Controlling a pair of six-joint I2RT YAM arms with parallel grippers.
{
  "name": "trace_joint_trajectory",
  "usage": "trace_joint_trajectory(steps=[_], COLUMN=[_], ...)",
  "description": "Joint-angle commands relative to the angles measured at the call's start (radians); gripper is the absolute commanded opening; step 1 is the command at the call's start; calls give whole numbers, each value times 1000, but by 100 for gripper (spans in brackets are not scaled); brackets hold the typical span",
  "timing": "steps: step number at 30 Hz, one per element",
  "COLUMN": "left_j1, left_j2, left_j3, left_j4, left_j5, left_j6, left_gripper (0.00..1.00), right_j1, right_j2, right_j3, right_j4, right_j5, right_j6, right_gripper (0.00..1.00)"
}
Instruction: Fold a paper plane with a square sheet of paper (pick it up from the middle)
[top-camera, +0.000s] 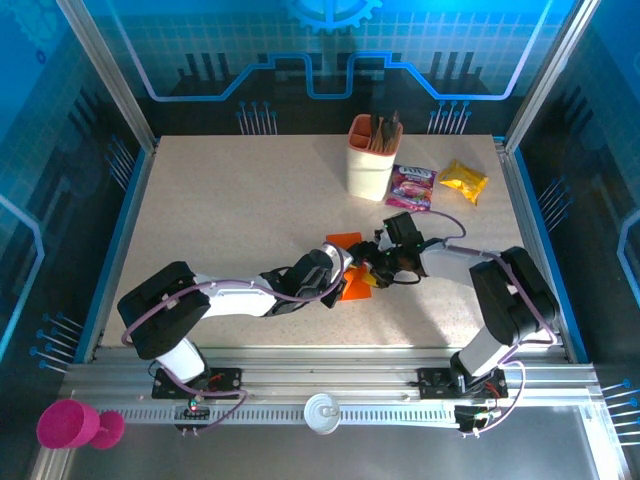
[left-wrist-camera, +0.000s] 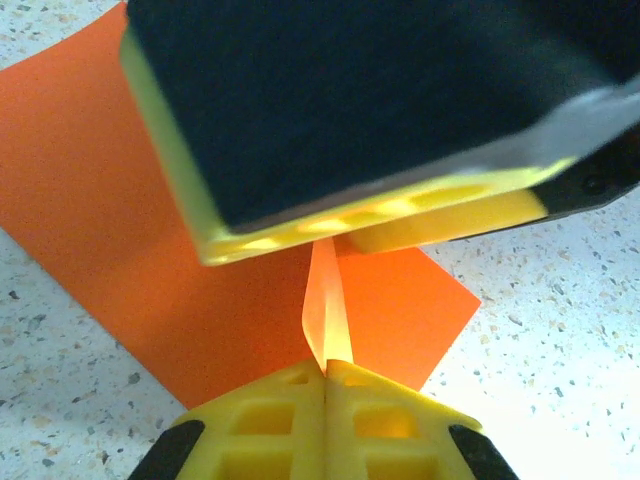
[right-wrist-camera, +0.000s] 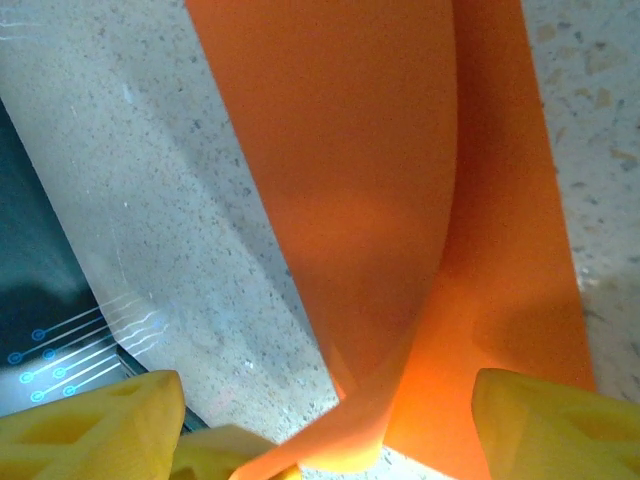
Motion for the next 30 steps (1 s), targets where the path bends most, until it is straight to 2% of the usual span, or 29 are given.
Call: trace_joint_trajectory(steps=[1,2,3,5,7,10,18,22,25,30], left_j1=[4,3,4,6,7,19,117,124,98,8], left_j2=[-21,-22,-24,-33,-45,-60,-125,-135,-116,-56], left_j3=[17,15,13,2,-11,-23,-72,-50,-8,58], left_j4=[-11,-11,-8,2,21,40,122,80,14,-61], left_j5=[31,35,38,36,44,77,251,308,316,251], left_j6=[10,12,13,11,2,-27,-176,-169,-129,-55], left_gripper=[0,1,5,24,38,48,57,57,57,55], right_j1=[11,12,11,11,11,11,11,11,11,11], right_j2=[35,40,43,46,49,55,62,67,67,69], right_j3=[20,20,20,21,18,15,3,-5,-5,-4], right_j4=[77,86,87,90,95,101,113,130,133,134], right_j5=[-48,-49,-48,-46,-44,-44,-40,-44,-45,-46], right_j6=[51,55,55,55,56,58,60,67,67,69], right_gripper=[76,76,76,76,76,76,75,75,75,75])
